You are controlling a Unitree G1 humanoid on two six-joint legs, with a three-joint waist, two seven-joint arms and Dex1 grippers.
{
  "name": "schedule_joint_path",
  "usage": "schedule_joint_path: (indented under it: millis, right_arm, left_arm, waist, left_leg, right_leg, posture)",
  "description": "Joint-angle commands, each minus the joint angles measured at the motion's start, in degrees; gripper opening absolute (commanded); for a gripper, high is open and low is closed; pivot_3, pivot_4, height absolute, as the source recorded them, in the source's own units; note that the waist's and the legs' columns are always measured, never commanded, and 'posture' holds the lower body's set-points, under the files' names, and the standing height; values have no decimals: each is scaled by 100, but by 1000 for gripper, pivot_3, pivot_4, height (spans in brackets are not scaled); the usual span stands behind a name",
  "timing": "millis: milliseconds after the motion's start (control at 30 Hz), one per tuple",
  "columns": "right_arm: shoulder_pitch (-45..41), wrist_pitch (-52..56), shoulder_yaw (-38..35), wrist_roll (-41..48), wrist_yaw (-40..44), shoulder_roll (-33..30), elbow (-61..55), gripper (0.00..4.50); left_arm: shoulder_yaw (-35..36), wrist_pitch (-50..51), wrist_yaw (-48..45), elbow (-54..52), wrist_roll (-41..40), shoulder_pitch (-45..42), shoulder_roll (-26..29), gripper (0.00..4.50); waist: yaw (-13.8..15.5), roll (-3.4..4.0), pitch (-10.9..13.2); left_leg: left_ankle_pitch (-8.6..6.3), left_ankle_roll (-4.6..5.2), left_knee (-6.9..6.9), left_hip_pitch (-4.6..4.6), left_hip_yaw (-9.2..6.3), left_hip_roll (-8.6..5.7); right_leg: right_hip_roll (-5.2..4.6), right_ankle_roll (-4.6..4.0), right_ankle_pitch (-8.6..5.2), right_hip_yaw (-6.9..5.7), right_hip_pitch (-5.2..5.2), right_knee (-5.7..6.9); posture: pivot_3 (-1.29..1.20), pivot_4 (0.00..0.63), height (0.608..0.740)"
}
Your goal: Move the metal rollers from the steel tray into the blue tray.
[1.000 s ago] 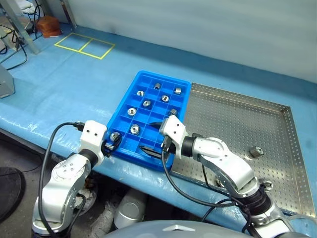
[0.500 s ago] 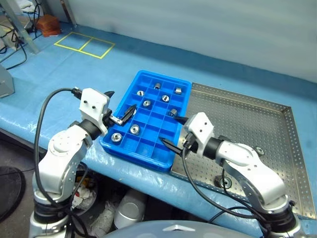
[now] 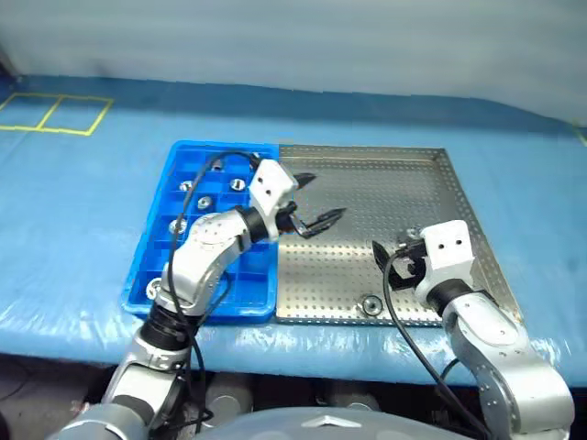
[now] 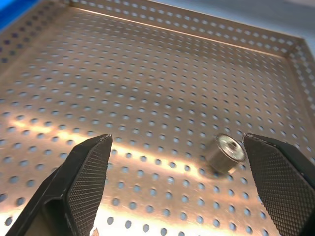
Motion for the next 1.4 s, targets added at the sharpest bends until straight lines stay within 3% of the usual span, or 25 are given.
schedule_joint_path:
  millis: [33,233,533,1067,1167,1400]
  right_arm:
    - [-466,113,81,-284,-506,352,371,4500]
    - [-1166,-13,8,-671,-1167,1058,1416,4500]
    - [-1730,-480,-413,-789,-1649,1714,2556,4500]
    - [-2470,-922,-910,-793,-1976,1971,3984,4500]
    - [-2523,-966,-960,-786,-2009,1974,4170,3893]
    - [-2561,-917,-790,-843,-1938,1953,4145,1703]
  left_arm:
    - [-187,-142,117,-25,37,267,-204,4478]
    - [-615,-255,248,-366,318,969,-124,4478]
    - [-663,-458,424,-819,288,1537,-191,4478]
    - [-597,-324,500,-1104,140,1703,-155,4478]
    - [-614,-331,510,-1158,170,1732,-100,4500]
    - [-573,-351,569,-1217,174,1729,-115,4500]
  waist:
    - [-127,1,0]
    - [-212,4,1]
    - [-155,6,2]
    - [-141,9,2]
    - [-128,9,2]
    - [-96,10,2]
  left_leg:
    - [2,-2,-6,11,2,3]
    - [10,-9,-18,58,27,8]
    - [15,0,-11,57,45,13]
    - [16,2,-18,57,52,14]
    - [15,2,-19,57,52,14]
    - [16,2,-18,58,52,14]
  right_leg:
    - [1,-1,-1,6,1,8]
    - [10,-11,-8,46,4,62]
    - [-5,-5,-4,60,-4,76]
    - [-3,-3,-3,65,-11,77]
    - [-3,-3,-2,66,-11,76]
    - [-3,-3,-3,65,-10,76]
  posture:
    - [-77,150,740]
    - [-55,150,740]
    - [-1,150,740]
    - [37,150,740]
    - [49,150,740]
    - [62,150,740]
